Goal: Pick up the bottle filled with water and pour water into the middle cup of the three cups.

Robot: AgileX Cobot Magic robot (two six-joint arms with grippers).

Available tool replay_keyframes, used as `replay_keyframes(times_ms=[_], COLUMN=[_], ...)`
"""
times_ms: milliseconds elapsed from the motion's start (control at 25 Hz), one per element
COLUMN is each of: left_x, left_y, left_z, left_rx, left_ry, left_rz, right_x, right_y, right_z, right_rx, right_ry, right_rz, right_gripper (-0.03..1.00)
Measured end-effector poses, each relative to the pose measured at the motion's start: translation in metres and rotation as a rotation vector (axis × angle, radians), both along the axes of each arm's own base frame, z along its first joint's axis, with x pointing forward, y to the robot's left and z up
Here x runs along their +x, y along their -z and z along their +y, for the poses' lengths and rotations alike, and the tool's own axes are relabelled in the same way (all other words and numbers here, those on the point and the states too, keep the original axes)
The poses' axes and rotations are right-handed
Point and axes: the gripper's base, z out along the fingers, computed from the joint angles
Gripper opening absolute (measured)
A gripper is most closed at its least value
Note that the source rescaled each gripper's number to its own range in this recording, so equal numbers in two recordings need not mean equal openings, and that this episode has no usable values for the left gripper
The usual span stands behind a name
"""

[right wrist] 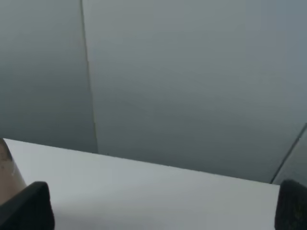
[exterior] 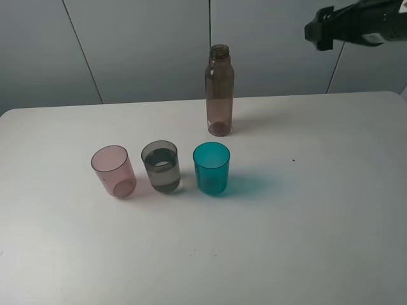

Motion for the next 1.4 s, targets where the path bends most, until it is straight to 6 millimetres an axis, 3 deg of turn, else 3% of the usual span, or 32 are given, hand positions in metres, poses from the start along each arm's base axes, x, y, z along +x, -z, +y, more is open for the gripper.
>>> replay_keyframes(times_ms=[160, 480, 640, 880, 1160, 1400], left_x=[0.000, 0.000, 0.000, 0.000, 0.000, 0.000], left_y=[0.000, 0.000, 0.000, 0.000, 0.000, 0.000], left_z=[0.000, 0.000, 0.000, 0.000, 0.000, 0.000], left_rx=[0.002, 0.004, 0.004, 0.002, 0.002, 0.002], left_ry=[0.001, 0.002, 0.002, 0.001, 0.001, 0.001], left_rz=[0.000, 0.000, 0.000, 0.000, 0.000, 0.000], right_x=[-0.050, -0.161, -0.217, -0.281, -0.319, -0.318], right_y=[-0.043, -0.070, -0.072, -0.049, -0.021, 0.005], right_z=[-0.010, -0.027, -0.036, -0.045, -0.052, -0.052], right_rx=[-0.016, -0.062, -0.068, -0.031, -0.009, -0.014], right_ry=[0.018, -0.012, -0.015, -0.028, -0.028, -0.028], right_rz=[0.068, 0.307, 0.318, 0.193, 0.055, 0.089], right_gripper=[1.00, 1.00, 1.00, 1.00, 1.00, 1.00])
